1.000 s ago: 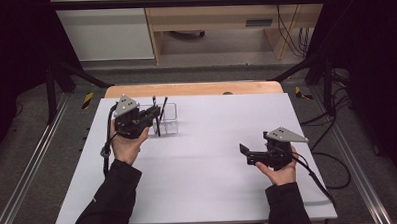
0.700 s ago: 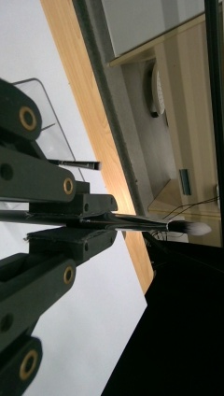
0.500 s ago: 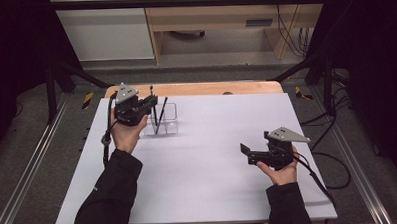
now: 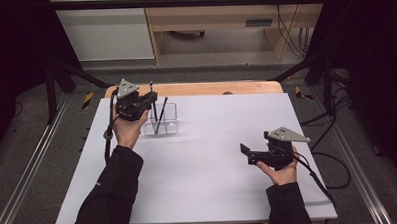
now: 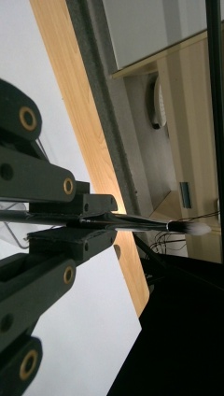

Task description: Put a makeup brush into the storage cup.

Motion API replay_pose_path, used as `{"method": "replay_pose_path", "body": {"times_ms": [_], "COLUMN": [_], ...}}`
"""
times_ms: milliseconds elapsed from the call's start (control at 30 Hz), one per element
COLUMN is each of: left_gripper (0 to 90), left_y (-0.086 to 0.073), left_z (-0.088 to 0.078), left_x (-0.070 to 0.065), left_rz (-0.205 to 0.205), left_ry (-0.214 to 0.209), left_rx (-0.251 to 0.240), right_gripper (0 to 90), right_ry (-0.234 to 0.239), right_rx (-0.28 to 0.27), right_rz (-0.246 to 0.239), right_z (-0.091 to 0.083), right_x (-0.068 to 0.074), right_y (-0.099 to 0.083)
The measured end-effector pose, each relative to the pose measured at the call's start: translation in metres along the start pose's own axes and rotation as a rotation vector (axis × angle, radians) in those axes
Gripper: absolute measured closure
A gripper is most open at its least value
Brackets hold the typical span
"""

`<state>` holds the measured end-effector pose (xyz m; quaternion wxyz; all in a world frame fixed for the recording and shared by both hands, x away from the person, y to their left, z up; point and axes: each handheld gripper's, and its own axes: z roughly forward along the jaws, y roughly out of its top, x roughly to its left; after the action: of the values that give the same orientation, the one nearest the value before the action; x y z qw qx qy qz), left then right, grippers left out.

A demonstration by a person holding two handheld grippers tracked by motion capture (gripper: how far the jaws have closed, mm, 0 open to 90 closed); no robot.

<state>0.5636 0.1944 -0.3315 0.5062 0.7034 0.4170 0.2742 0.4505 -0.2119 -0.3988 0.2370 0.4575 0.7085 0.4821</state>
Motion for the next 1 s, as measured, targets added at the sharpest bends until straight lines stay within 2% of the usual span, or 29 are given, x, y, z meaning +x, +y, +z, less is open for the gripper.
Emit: {"method": "replay_pose_path", "body": {"times_ms": [167, 500, 800, 1000], "left_gripper": [82.9, 82.9, 82.9, 82.9], "left_y": [0.005, 0.014, 0.009, 0.005], "left_z": [0.003, 0.011, 0.022, 0.028], "left_x": [0.005, 0.011, 0.015, 0.016], "left_rz": [-0.010, -0.003, -0.002, -0.006], "left_ry": [0.016, 0.039, 0.058, 0.049], "left_rx": [-0.003, -0.013, 0.002, 0.007], "right_gripper": [4.5, 4.3, 4.2, 4.0], "right_ry": [0.001, 0.003, 0.006, 0.007], "right_rx": [0.000, -0.002, -0.010, -0.010], "right_rz": [0.000, 0.000, 0.004, 0.005], "right_z": [0.000, 0.000, -0.002, -0.002], "right_x": [0.000, 0.000, -0.001, -0.001], "right_y": [0.000, 0.000, 0.001, 0.001]}}
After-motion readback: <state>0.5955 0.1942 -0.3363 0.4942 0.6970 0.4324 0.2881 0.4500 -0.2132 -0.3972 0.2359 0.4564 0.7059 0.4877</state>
